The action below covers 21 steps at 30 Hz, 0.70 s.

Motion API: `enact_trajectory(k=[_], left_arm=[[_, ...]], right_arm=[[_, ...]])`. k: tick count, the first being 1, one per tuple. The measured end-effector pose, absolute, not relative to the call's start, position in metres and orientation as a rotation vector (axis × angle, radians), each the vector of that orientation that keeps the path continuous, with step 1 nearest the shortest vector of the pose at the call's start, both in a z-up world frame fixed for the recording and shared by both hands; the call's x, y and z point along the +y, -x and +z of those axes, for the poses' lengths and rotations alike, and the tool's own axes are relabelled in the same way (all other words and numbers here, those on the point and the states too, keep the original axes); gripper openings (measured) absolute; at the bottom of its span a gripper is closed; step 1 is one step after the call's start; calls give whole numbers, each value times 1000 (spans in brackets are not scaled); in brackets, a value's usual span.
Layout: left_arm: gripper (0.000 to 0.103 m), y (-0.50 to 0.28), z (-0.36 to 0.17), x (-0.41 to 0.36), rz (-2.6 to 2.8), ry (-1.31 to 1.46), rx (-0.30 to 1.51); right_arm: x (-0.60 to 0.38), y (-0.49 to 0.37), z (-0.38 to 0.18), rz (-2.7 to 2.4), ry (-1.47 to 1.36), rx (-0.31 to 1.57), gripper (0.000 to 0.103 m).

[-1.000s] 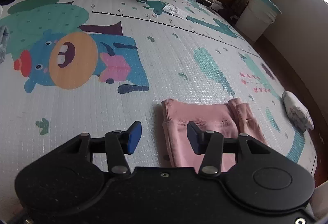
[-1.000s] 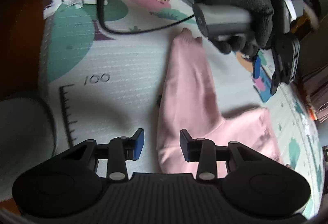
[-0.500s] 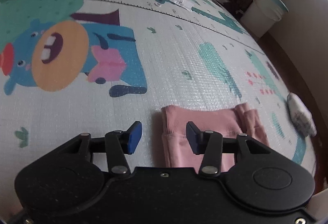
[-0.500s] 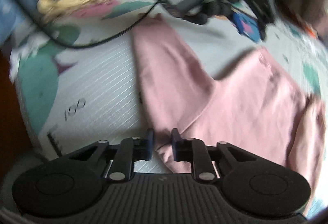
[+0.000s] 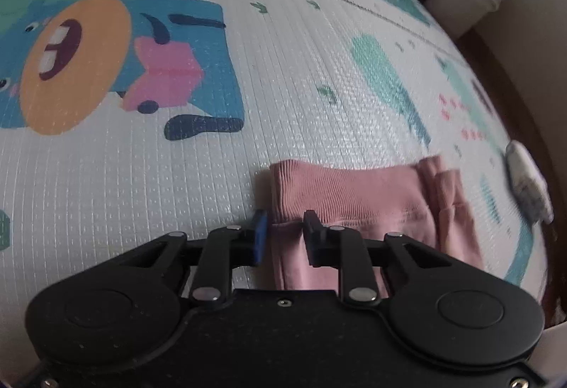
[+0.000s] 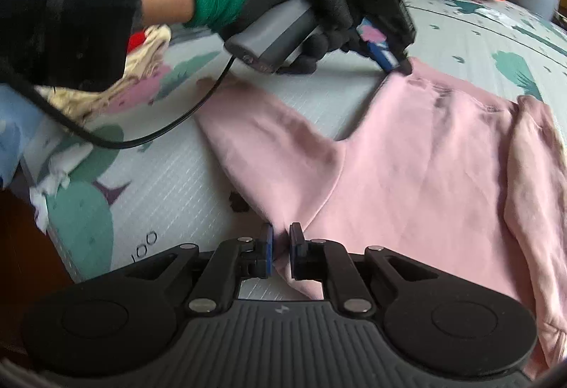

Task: Fold clothes
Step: 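Grasp the ribbed cuffs with the left tool while the right tool grasps the hem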

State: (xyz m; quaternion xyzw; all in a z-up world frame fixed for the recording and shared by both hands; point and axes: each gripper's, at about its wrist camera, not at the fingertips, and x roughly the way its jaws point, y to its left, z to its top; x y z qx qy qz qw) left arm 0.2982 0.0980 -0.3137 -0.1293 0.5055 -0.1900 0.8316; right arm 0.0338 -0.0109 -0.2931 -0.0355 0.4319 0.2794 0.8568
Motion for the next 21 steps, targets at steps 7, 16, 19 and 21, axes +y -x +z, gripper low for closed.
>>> enact_trajectory(k=[7,16,19,21], left_arm=[[15,-290,-292,85,-373,283,1040],[15,-283,-259,40,-359,217,1008],[15,-283,-263,27,-357,208,1013],[15,-283,-266,20,-352,209,1018]], right_arm=[[-26,-35,-281,540,16,858,11],[-57,-30,-269,410,-118,832,10],[-72,-28,-273,369,-145,845,10],[-79,-28,-274,345,-156,852,10]])
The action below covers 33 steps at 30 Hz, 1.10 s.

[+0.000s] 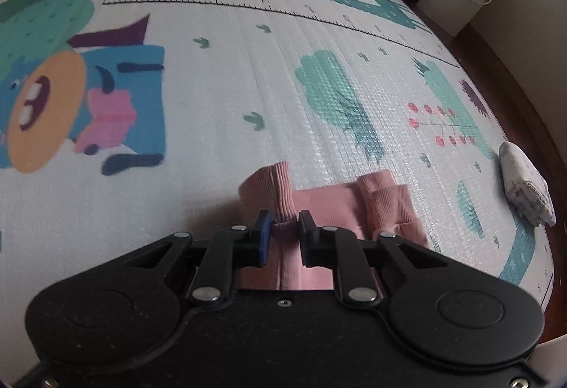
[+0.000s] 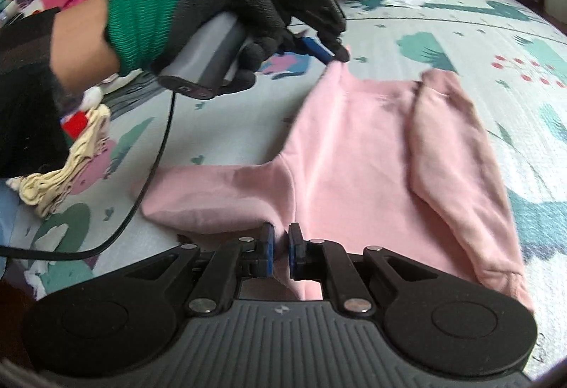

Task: Fold clothes
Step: 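Grasp the ribbed cuffs with the left tool while the right tool grasps the hem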

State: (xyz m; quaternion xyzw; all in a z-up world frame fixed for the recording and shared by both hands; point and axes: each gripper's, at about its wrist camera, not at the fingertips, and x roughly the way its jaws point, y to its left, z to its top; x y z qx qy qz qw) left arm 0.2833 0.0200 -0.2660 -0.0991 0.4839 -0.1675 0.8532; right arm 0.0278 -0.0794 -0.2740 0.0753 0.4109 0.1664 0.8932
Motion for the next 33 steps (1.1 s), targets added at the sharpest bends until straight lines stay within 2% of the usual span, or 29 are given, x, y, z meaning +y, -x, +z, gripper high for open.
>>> enact_trajectory(k=[7,16,33], left_arm=[[15,-281,-269,-6,-356,187,1022],[15,-275,-276,-36,-372,136,1018],[15,-277,-286,-37,-353,184,1043]], right_arm=[[-104,-24,-285,281,-254,879,10],[-146,-19,-320,198,-539,943,10],[-151,-10,-334,168,-512,942,10]])
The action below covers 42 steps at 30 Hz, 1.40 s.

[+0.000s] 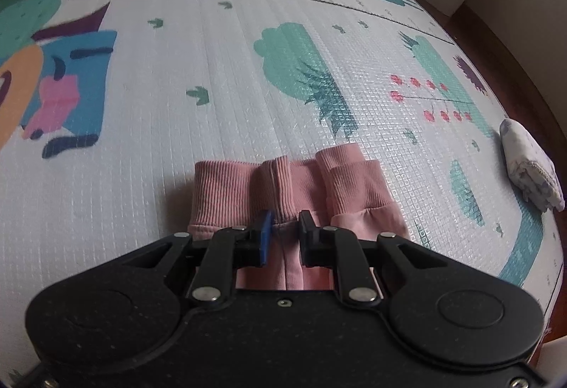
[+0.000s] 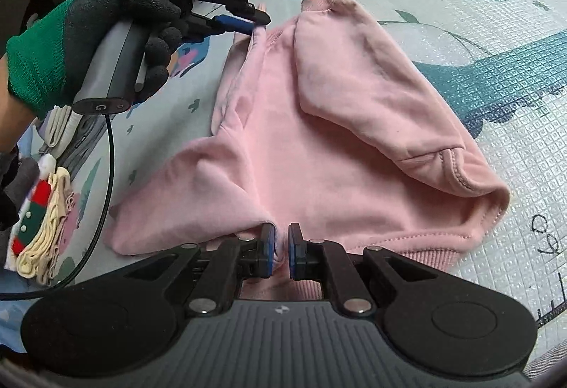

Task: Fold clothes
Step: 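Grasp the ribbed cuffs with the left tool while the right tool grasps the hem, then open the left tool and release the ribbed cuffs onto the sweatshirt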

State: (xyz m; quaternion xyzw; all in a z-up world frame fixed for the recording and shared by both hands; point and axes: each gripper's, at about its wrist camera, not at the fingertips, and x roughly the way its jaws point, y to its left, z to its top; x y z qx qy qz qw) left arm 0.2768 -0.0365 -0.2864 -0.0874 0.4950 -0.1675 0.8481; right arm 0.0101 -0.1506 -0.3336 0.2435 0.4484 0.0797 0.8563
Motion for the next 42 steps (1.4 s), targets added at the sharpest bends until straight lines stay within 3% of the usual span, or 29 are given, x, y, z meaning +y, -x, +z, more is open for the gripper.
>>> enact_trajectory(k=[5,10,19,32,34,39,42], left_arm=[[15,-285,-306,-29,-412,348,1109],[15,-283,-302,-6,-485,468,1033],[15,-290,-281,18,-543,210,904],[20,-267,-305,-64,-569,-142,936],[12,-265,-304,-59,-519,-100,914],[11,-264,-296,-17,-387,109,867],[11,-262,-298,-21,-397,97,873]], right_arm=[[-150,-8,-333,159,-488,946,10],[-151,-6,-331,148,-488,944,12],[-141,-5,-321,178,-376,916,14],[-139,-8,-318,198,-342,914,14],[-140,-9,-319,197,-349,916,14],[-143,-7,-321,190,-374,921,14],[-143,-7,-325,189,-381,928,14]])
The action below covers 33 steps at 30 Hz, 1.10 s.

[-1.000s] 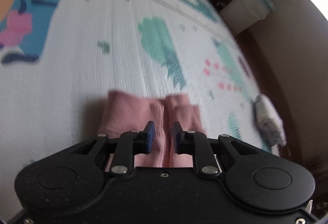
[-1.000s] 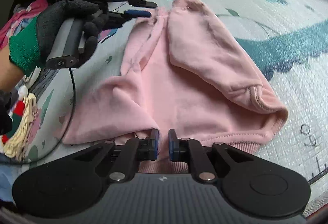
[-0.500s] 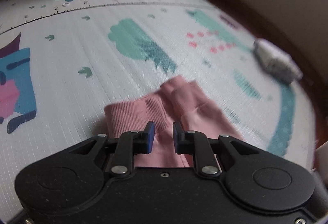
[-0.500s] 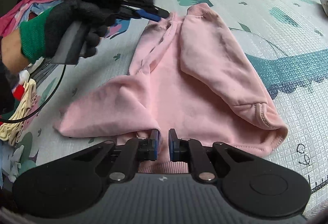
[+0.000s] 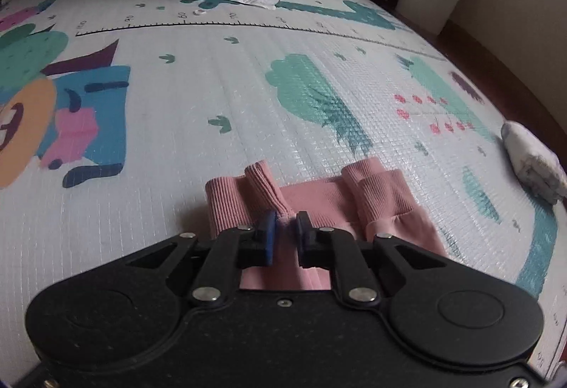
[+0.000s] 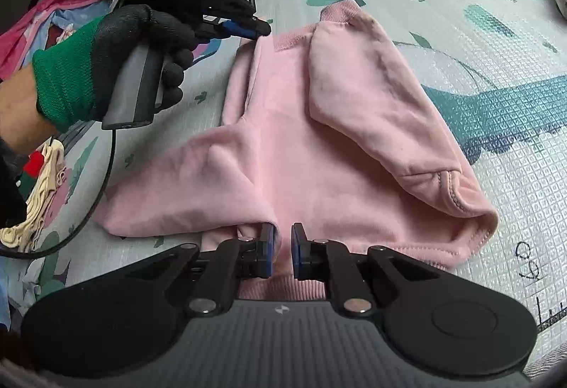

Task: Fold clothes
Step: 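Open the left tool and release the ribbed cuffs onto the sweatshirt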

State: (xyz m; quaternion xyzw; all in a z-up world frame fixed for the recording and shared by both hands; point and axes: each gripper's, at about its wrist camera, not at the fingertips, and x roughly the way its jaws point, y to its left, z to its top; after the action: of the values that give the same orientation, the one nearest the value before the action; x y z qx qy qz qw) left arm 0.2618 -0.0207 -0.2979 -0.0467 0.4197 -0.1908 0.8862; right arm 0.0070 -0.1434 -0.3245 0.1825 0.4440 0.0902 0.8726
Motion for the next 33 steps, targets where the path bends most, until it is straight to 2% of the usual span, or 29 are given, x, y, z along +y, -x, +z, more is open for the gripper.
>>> enact_trajectory(k=[6,7,8,9,14,20,29,33], left_arm=[[13,-265,-311,-38,-452,65,881],[31,-266,-311,-39,-476,68,870],[42,-266,-312,-38,-503,84,865],[47,-267,-311,-33,-521,117,867],[45,-256,-285,7,-517,248,812],[45,-218,-255,96,-413,343,761],[45,-106,-268,198,-223,318,935],[45,-69,-283,215,-210,413,1004]], right_arm=[[-149,-3,-331,165,-420,946,14],[-149,-3,-332,165,-419,949,14],[-150,-3,-332,162,-426,951,14],[-150,-3,-333,158,-434,953,13],[-149,-4,-332,151,-423,956,13],[-150,-3,-325,168,-421,955,17],[-140,-6,-319,186,-325,955,18],[-138,-6,-320,177,-312,968,18]])
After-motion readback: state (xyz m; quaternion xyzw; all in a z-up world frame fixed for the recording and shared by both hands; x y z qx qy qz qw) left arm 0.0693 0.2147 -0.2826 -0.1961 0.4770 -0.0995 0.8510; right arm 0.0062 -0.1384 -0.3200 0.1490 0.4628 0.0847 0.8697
